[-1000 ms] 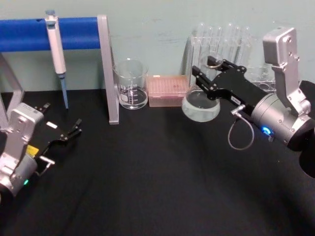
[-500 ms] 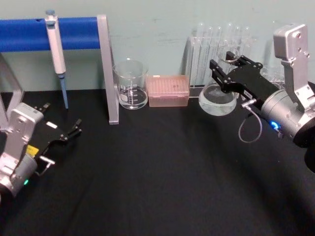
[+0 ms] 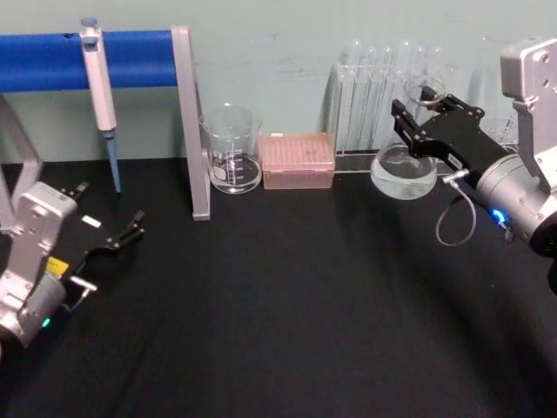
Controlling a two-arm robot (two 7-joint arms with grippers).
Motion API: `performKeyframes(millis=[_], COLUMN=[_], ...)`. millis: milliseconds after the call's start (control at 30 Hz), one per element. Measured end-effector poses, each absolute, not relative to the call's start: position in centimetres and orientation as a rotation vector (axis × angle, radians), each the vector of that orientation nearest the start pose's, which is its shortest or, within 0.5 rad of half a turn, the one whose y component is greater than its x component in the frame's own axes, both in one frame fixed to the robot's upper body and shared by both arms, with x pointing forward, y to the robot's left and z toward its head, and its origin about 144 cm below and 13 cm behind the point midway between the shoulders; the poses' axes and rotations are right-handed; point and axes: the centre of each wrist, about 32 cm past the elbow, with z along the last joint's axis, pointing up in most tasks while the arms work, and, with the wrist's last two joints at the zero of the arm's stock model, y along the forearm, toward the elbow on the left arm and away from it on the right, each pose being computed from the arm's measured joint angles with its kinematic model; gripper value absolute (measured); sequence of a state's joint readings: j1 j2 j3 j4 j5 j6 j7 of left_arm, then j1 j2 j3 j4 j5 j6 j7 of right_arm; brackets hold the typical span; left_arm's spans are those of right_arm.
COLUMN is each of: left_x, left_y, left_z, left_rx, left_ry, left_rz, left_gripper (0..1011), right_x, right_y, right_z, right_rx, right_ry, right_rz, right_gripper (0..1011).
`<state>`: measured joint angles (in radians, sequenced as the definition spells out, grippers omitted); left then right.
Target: Grasp the erlenmeyer flask with one hand, shake it three times, then place it back.
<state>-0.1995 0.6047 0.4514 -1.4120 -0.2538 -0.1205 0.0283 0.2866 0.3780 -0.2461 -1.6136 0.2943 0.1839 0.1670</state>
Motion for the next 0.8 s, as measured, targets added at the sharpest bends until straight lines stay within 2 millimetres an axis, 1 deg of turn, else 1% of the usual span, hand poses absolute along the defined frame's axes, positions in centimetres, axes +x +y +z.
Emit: performKeyframes(millis=[233,500,800], left_x=[48.9,48.9,48.9], left_y=[31.0,31.0,31.0], left_z=[114.0,114.0,114.0], left_rx=[0.304,0.305,0.304], left_ry=[-0.285,-0.285,-0.285], left_rz=[1.248,1.248,1.248], left_gripper=[1001,1001,1001], right_x=[52.1,52.0,51.6], right_y=[-26.1,-25.9,-25.1], right_z=[124.7,124.6,124.5], right_rx=[-0.069,-0.071,-0.070], right_ry=[-0.142,-0.139,-0.136], right_rz=[-1.191,-1.169,-1.084], right_gripper=[450,450,450])
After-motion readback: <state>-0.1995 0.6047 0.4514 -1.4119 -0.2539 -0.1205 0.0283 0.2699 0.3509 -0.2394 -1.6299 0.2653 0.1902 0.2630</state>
